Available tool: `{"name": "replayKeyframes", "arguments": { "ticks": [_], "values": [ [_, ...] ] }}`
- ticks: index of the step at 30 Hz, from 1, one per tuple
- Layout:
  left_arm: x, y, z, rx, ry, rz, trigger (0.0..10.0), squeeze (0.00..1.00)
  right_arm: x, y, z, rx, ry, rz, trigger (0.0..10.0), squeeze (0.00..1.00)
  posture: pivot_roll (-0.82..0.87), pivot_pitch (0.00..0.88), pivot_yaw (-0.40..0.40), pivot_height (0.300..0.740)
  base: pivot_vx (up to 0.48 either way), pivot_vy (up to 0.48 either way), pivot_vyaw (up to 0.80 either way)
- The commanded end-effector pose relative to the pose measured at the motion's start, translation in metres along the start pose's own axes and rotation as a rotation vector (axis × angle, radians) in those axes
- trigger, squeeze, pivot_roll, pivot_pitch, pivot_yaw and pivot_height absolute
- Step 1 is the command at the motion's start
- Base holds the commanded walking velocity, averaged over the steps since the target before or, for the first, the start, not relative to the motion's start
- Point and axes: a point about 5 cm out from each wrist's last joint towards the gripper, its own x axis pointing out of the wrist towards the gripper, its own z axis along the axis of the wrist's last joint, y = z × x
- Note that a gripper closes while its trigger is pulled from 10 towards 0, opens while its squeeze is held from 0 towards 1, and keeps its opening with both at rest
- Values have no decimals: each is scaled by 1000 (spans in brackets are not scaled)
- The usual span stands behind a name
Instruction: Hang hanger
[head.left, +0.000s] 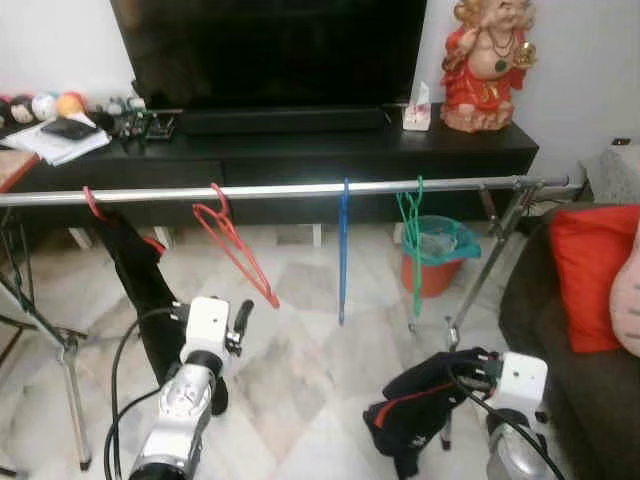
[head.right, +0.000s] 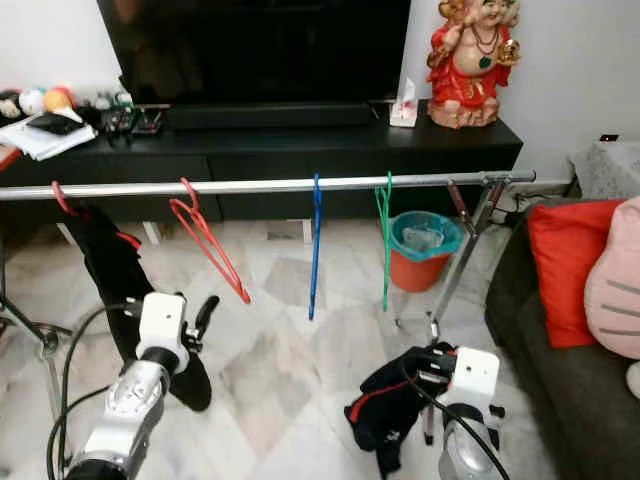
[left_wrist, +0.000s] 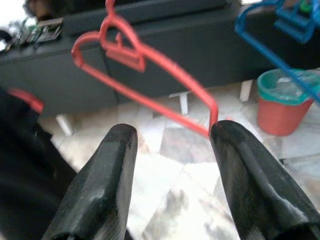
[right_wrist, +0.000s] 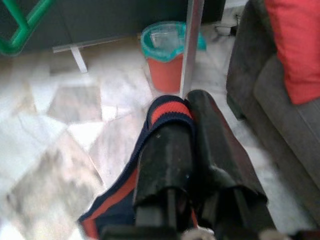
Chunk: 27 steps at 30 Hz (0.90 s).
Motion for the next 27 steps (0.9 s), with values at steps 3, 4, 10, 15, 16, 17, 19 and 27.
{"name": "replayKeyframes", "arguments": {
  "ticks": [3, 4, 10, 15, 16, 17, 19, 27],
  "values": [
    [-2, 5, -7, -11, 43, 27, 10000, 0, 4, 5, -3, -22, 32, 48, 10000, 0, -128, 0, -8, 740, 0, 0, 0],
    [-2, 4, -8, -15, 47, 25, 10000, 0, 4, 5, -5, -36, 48, 54, 10000, 0, -126, 0, -10, 740, 0, 0, 0],
    [-1, 2, -6, -35, 51, 20, 10000, 0, 5, 4, -17, -49, 116, 68, 10000, 0, -128, 0, -11, 740, 0, 0, 0],
    [1, 3, -5, -53, 50, 30, 10000, 0, 5, 1, -29, -66, 188, 62, 10000, 0, -130, 0, -6, 740, 0, 0, 0],
    [2, 4, -4, -55, 47, 33, 10000, 0, 5, 1, -30, -70, 199, 60, 10000, 0, -130, 0, -6, 740, 0, 0, 0],
    [2, 4, -4, -55, 47, 33, 10000, 0, 5, 1, -30, -70, 199, 60, 10000, 0, -130, 0, -6, 740, 0, 0, 0],
    [1, 7, 0, -86, 27, 45, 10000, 0, 4, -2, -35, -75, 226, 51, 10000, 0, -124, 0, -8, 740, 0, 0, 0],
    [1, 7, 5, -112, 3, 14, 10000, 0, 1, -3, -43, -63, 259, 46, 10000, 0, -123, 0, -6, 740, 0, 0, 0]
  ]
}}
